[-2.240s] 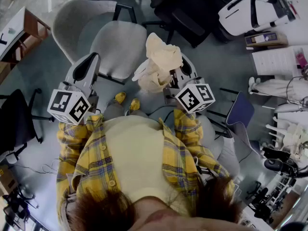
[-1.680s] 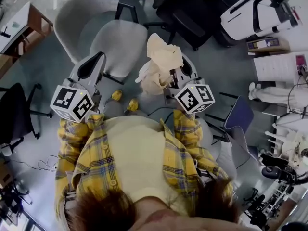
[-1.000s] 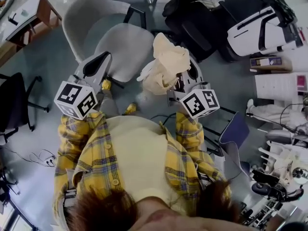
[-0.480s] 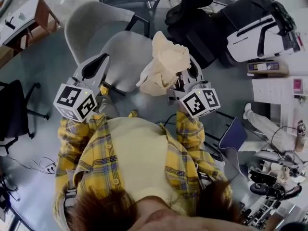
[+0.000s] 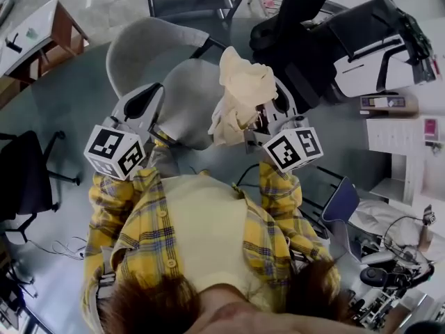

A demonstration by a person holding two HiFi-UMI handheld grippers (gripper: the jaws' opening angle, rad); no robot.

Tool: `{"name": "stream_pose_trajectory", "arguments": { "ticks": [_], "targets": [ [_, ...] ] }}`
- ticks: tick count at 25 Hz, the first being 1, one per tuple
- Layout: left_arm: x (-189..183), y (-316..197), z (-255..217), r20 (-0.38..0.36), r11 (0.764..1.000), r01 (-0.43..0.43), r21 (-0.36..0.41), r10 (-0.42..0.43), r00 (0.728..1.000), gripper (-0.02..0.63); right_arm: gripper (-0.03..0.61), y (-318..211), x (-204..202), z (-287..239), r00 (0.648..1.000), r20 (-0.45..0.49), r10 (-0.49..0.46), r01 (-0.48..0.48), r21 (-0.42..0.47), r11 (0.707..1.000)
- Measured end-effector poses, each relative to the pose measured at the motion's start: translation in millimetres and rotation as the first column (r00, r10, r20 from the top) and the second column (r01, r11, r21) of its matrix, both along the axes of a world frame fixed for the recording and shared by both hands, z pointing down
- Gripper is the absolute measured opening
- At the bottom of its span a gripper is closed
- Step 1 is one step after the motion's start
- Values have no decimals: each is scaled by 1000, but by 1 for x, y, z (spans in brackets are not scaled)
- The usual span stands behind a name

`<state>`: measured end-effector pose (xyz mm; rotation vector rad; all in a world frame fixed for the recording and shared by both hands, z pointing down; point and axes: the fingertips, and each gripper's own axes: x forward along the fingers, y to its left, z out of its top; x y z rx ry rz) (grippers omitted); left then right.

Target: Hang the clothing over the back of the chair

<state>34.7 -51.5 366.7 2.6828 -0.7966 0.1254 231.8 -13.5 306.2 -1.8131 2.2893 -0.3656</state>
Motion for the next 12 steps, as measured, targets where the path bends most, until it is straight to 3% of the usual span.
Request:
{"name": "stream_pose_trajectory", "arguments": {
  "ticks": [12],
  "targets": [
    [-54,-78,1,-1,1000,21,-6,-21,1000,29,38,-90,-61,-6,999,-21,-43,43,0,999]
  ]
}}
